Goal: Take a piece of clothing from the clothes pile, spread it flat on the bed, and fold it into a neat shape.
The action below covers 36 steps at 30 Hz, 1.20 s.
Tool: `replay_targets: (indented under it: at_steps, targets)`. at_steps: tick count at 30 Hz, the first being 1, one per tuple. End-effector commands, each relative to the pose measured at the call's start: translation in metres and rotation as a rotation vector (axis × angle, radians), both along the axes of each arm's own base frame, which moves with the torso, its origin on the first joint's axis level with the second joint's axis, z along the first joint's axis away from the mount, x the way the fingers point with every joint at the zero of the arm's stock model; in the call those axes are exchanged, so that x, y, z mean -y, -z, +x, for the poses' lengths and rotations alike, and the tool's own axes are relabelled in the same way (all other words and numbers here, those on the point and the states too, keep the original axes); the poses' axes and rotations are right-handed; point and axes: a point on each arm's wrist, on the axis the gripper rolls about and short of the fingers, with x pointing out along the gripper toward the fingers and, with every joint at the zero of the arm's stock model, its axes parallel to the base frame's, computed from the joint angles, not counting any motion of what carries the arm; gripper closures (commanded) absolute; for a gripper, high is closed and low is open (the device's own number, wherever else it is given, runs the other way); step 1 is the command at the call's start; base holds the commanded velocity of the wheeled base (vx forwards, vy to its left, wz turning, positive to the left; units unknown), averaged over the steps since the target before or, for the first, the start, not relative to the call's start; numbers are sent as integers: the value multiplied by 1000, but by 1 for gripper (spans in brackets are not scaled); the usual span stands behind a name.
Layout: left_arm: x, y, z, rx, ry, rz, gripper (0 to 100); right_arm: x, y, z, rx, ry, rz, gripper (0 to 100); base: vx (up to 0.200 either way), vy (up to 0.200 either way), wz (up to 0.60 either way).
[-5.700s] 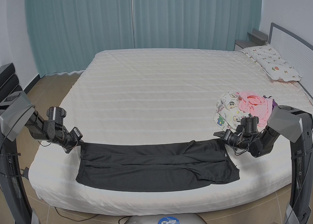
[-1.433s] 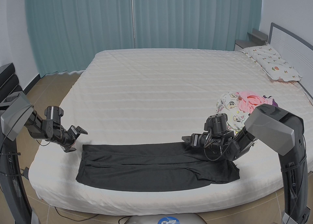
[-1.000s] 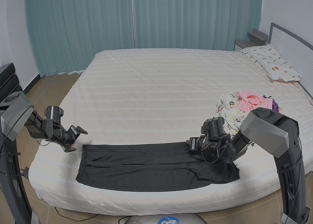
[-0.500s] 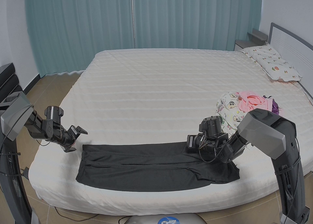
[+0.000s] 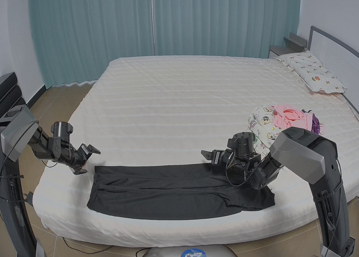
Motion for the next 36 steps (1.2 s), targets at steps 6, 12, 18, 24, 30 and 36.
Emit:
replay_targets:
  at_steps: [6,12,18,24,30,36]
  targets:
    - [0,1,0,-1,-2,-2,0,8,-17,-20,-128,29,110,0,0,0,0]
    - [0,-1,0,0,-2,-3,0,6,-8,-20,-189,23,128,0,0,0,0]
    - [0,-1,-2,-2,-1,-4,0,9,-20,-17,-153,54,202,0,0,0,0]
    - [-2,-11,-11,12,43,-67,0,47,-47,-35,-173,139,247,0,0,0,0]
    - [4,-26,-23,29,83,-94,0,71,-49,-67,-238,228,288,0,0,0,0]
    - [15,-29,-25,31,113,-88,0,92,-74,-119,-244,274,281,0,0,0,0]
